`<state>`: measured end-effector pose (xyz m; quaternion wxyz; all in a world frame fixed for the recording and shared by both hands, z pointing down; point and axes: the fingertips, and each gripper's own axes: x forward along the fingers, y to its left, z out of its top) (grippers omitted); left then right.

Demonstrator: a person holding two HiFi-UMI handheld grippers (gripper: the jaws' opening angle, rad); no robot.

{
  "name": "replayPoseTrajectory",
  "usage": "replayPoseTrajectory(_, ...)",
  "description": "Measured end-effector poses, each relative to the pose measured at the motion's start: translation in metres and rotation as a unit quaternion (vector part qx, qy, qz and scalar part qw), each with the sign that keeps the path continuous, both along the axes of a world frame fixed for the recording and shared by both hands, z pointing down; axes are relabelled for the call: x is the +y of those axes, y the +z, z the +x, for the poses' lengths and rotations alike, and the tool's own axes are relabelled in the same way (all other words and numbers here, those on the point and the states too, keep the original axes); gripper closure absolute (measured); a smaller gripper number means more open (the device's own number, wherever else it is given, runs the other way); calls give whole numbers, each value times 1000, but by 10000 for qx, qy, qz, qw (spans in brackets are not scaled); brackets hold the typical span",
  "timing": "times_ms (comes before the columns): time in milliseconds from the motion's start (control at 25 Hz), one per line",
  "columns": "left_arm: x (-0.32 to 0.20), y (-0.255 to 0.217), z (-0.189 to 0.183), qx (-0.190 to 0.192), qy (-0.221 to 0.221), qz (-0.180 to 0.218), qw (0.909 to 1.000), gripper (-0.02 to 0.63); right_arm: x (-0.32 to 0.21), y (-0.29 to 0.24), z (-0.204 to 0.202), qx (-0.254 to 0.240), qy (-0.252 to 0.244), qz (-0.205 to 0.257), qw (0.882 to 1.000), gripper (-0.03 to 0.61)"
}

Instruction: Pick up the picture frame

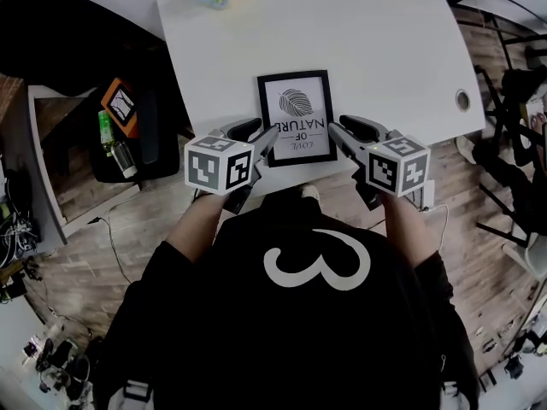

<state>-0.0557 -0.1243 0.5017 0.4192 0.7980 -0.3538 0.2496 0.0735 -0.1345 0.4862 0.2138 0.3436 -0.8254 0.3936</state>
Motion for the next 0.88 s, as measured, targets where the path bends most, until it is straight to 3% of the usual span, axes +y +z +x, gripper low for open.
replayPoseTrajectory(280,-6,18,-5,-285,-101,-190,9994,462,-2,25,-3,280,-5,-400,9988,460)
replayPoseTrajectory(880,-7,25,-2,-222,-238,-301,9990,462,-2,40,-8,582,-185,-471,9970,460)
